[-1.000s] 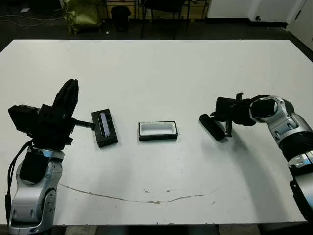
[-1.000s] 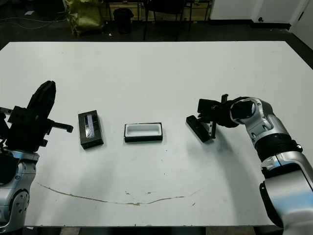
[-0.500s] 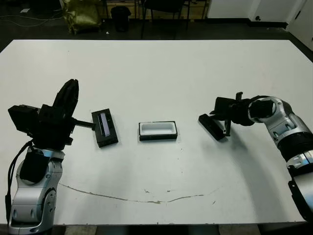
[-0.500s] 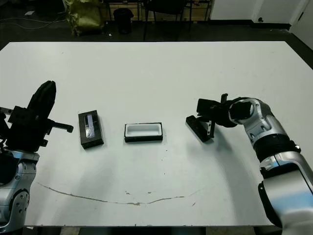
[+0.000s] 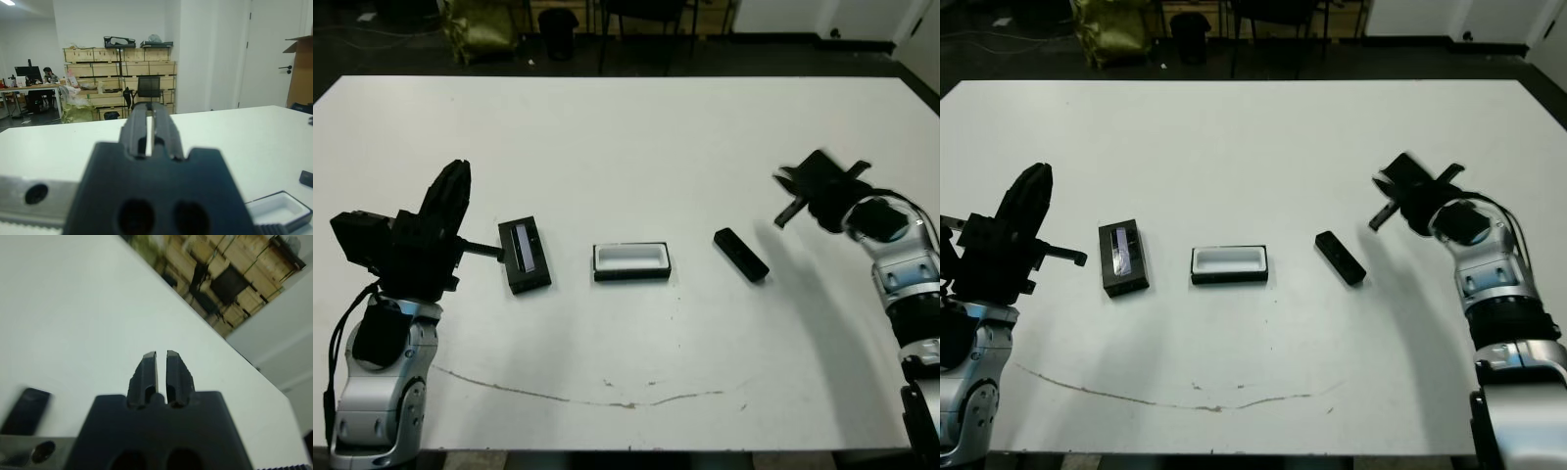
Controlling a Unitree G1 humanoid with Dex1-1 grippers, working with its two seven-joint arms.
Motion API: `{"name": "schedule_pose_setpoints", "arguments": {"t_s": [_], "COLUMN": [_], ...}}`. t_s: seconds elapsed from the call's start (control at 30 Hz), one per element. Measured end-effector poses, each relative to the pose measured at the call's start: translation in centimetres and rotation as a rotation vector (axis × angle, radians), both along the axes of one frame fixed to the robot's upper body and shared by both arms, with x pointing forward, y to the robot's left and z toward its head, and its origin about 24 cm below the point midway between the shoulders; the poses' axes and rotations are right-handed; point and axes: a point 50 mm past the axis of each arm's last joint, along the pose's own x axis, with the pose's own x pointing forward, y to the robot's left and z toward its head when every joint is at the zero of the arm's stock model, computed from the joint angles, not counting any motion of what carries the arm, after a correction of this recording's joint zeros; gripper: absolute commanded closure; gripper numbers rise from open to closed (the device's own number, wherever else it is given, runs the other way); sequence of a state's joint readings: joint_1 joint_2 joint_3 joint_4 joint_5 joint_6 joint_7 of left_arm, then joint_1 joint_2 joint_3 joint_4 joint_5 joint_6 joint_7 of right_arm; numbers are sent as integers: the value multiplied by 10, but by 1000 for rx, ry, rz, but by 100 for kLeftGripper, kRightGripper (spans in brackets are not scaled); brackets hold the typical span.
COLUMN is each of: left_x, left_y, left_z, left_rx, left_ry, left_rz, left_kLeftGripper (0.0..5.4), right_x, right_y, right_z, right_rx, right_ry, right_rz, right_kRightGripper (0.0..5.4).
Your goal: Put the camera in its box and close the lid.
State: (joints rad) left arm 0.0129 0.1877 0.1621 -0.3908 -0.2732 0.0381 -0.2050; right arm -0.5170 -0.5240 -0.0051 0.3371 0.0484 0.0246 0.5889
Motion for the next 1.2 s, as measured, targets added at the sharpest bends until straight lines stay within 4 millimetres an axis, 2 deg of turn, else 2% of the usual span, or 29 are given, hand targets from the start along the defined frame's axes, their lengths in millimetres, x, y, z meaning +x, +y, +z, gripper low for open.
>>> {"name": "schedule_pose_setpoints", "arguments": {"t_s": [0.1,0.37,0.47,0.83,1.2], "left_x": [0,1,1,1,1], "left_y": [0,-1,-1,-1,-1], "left_z": [0,0,0,0,0], "left_rx": [-1,0,-3,-2,0], "left_ry": [0,6,7,7,9], "left_rz": [-3,-4,-5,-5,-12], "left_kLeftGripper": [540,540,540,540,540], "right_x": [-18,-58,-68,-81,-80], "right_y": [5,19,20,20,21], "right_z": [4,4,-1,-14,-25], "right_rx": [134,315,324,287,233], "right_ry": [32,139,170,283,301], "right_rz": [39,131,149,206,195], "right_kRightGripper": [537,537,503,262,16]}}
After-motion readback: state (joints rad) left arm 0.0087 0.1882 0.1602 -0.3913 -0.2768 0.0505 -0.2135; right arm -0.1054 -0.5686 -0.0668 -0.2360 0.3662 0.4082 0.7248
